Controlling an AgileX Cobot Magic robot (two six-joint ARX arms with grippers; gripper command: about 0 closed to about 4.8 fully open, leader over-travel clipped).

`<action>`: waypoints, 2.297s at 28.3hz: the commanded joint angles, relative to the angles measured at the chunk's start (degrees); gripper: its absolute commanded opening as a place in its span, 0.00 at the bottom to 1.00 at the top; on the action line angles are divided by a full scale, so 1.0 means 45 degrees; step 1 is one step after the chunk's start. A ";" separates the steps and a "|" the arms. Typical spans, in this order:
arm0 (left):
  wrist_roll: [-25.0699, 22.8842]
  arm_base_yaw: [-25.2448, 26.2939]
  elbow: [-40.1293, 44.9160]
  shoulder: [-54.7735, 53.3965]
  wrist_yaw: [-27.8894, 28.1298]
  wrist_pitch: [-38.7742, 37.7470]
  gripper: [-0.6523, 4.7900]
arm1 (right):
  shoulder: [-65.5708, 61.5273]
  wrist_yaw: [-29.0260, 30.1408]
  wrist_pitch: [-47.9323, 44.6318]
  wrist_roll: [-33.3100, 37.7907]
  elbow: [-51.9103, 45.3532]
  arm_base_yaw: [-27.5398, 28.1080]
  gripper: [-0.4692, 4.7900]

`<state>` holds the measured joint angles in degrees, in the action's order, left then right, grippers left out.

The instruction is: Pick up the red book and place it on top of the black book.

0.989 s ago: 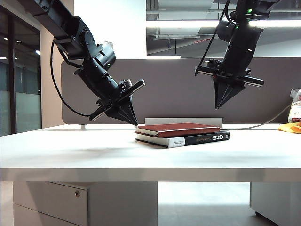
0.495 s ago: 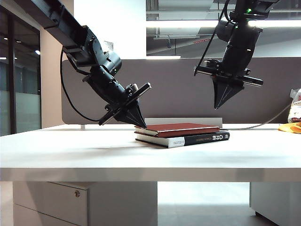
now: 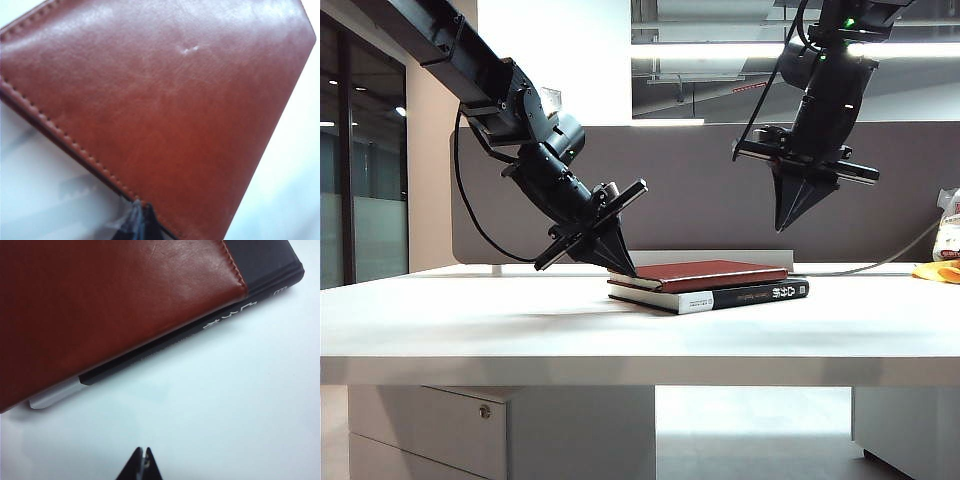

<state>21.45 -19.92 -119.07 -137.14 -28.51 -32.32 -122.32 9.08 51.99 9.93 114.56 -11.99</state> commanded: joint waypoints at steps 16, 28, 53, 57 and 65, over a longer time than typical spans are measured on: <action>0.0340 -0.0194 -0.0151 -0.0350 -0.0384 0.1146 0.11 | 0.0097 0.0049 -0.0078 -0.0029 0.0044 -0.0015 0.08; -0.0117 -0.0078 -0.0670 -0.0345 -0.0845 0.0437 0.11 | 0.0126 0.0044 -0.0073 -0.0029 0.0044 -0.0010 0.08; -0.3201 0.1316 0.1807 0.6645 0.2385 -0.2302 0.11 | 0.4915 -0.1545 0.1219 -0.0277 -0.0010 0.0053 0.08; -0.3453 0.1433 0.2589 0.7543 0.2453 -0.2220 0.11 | 0.5557 -0.1807 0.1447 -0.0466 -0.0466 0.0053 0.08; -0.3541 0.1734 0.4284 0.9913 0.2535 -0.1928 0.11 | 0.7752 -0.2089 0.0709 -0.0384 -0.2890 0.0053 0.08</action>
<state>6.00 -12.25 -100.92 -94.28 -17.08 -41.87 -88.95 -0.03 56.93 8.03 102.74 -11.66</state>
